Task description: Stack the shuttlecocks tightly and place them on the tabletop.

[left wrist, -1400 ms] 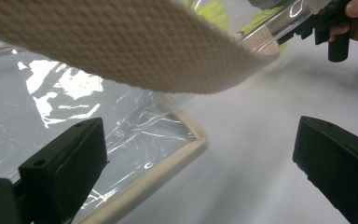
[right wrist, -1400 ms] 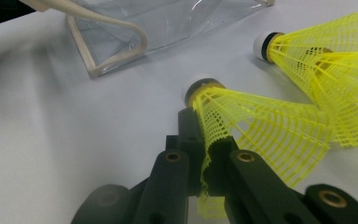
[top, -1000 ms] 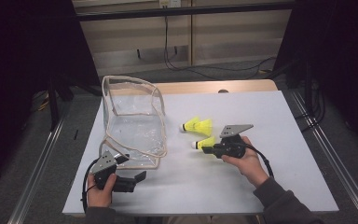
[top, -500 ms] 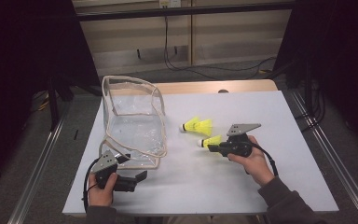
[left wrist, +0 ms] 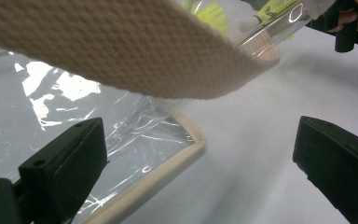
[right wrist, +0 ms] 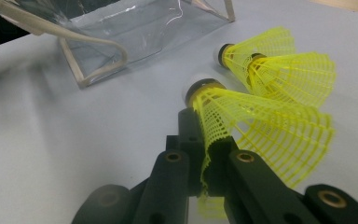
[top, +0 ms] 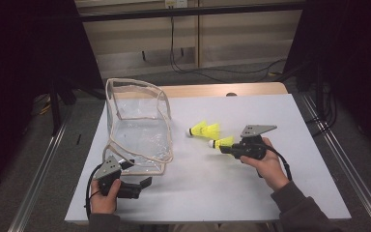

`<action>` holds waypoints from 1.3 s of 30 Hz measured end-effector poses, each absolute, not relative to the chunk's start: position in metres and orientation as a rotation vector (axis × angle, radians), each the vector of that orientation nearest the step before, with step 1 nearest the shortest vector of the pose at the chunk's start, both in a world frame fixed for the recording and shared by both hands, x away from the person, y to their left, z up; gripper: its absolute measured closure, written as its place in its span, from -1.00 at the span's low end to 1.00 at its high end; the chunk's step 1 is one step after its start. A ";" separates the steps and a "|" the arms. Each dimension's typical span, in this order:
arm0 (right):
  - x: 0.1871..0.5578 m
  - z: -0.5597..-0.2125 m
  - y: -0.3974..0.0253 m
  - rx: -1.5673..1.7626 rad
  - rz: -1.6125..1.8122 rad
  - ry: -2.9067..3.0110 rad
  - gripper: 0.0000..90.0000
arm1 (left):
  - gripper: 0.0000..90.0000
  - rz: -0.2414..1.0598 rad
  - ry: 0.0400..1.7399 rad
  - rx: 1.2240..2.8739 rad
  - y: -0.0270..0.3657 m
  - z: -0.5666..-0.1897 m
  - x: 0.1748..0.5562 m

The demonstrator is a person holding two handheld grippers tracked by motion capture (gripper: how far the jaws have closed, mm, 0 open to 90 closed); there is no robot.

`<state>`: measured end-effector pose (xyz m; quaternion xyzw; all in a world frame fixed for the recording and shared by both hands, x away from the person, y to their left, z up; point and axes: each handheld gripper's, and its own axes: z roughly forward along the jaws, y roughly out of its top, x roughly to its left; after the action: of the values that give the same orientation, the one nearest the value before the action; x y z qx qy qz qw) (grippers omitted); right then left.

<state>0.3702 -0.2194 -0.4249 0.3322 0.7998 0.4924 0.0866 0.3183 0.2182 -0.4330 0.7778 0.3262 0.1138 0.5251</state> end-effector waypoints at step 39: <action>0.376 -0.418 -0.257 1.077 1.415 2.245 0.97 | -0.94 0.277 0.778 1.865 0.217 -0.432 0.319</action>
<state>0.3764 -0.2568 -0.4180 0.3723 0.7765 0.4892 0.1384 0.3190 0.2173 -0.4321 0.7791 0.3250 0.1156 0.5235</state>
